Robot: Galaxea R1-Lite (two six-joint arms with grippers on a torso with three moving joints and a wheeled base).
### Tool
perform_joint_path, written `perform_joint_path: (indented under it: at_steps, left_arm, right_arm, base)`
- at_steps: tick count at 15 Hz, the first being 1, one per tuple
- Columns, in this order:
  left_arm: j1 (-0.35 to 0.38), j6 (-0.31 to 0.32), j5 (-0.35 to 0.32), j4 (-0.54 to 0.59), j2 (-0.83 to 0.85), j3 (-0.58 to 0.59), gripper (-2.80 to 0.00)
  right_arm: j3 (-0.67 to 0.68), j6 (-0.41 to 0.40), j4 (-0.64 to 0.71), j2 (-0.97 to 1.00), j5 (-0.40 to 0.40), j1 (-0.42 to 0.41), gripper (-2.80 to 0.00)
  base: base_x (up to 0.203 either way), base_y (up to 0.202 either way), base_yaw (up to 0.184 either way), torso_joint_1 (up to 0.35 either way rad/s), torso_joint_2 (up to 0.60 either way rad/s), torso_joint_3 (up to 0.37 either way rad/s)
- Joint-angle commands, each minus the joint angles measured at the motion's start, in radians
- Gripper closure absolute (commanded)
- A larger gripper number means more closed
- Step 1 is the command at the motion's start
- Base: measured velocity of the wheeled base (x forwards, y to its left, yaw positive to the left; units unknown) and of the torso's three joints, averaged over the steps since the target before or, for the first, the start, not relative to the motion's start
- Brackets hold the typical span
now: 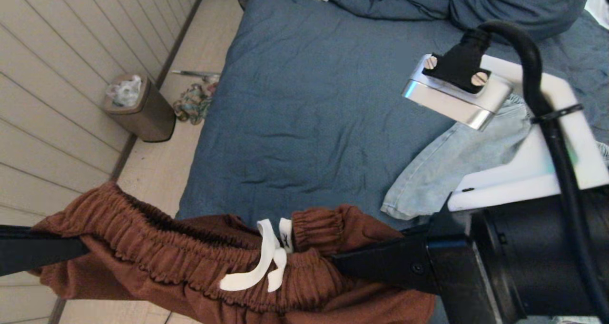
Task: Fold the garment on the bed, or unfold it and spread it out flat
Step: Unford the brown shorts
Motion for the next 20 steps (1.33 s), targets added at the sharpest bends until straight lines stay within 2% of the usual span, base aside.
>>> perform_joint_path:
  at_steps: [1, 3, 6, 8, 11, 15, 19, 20]
  left_arm:
    - [-0.001, -0.001, -0.050, 0.082, 0.020, -0.052, 0.00]
    - [-0.001, -0.001, -0.068, 0.099, 0.069, -0.052, 0.00]
    - [-0.001, -0.001, -0.073, 0.087, 0.184, -0.046, 0.00]
    - [0.013, -0.004, -0.066, 0.030, 0.262, -0.047, 0.00]
    - [0.109, -0.002, -0.058, -0.216, 0.361, -0.041, 0.00]
    - [0.199, 0.000, -0.007, -0.478, 0.537, -0.055, 0.00]
    - [0.245, 0.001, 0.061, -0.750, 0.751, -0.065, 0.00]
    - [0.256, -0.002, 0.069, -0.852, 0.802, -0.068, 0.00]
  right_arm:
    - [-0.015, 0.006, 0.010, 0.011, 0.048, -0.011, 0.00]
    - [-0.022, 0.004, 0.010, 0.047, 0.072, -0.051, 0.00]
    - [-0.067, -0.007, 0.009, 0.139, 0.166, -0.217, 0.00]
    - [-0.131, -0.024, 0.007, 0.219, 0.225, -0.322, 0.00]
    - [-0.270, -0.041, 0.002, 0.315, 0.244, -0.432, 0.00]
    - [-0.458, -0.042, -0.002, 0.473, 0.244, -0.500, 0.00]
    - [-0.479, -0.038, -0.182, 0.583, 0.228, -0.540, 0.00]
    - [-0.479, -0.037, -0.209, 0.594, 0.223, -0.553, 0.00]
  base:
    - [0.000, 0.000, 0.000, 0.000, 0.00, 0.000]
    - [0.000, 0.000, 0.000, 0.000, 0.00, 0.000]
    - [0.000, 0.000, 0.000, 0.000, 0.00, 0.000]
    - [0.000, 0.000, 0.000, 0.000, 0.00, 0.000]
    - [0.000, 0.000, 0.000, 0.000, 0.00, 0.000]
    - [0.000, 0.000, 0.000, 0.000, 0.00, 0.000]
    - [0.000, 0.000, 0.000, 0.000, 0.00, 0.000]
    - [0.000, 0.000, 0.000, 0.000, 0.00, 0.000]
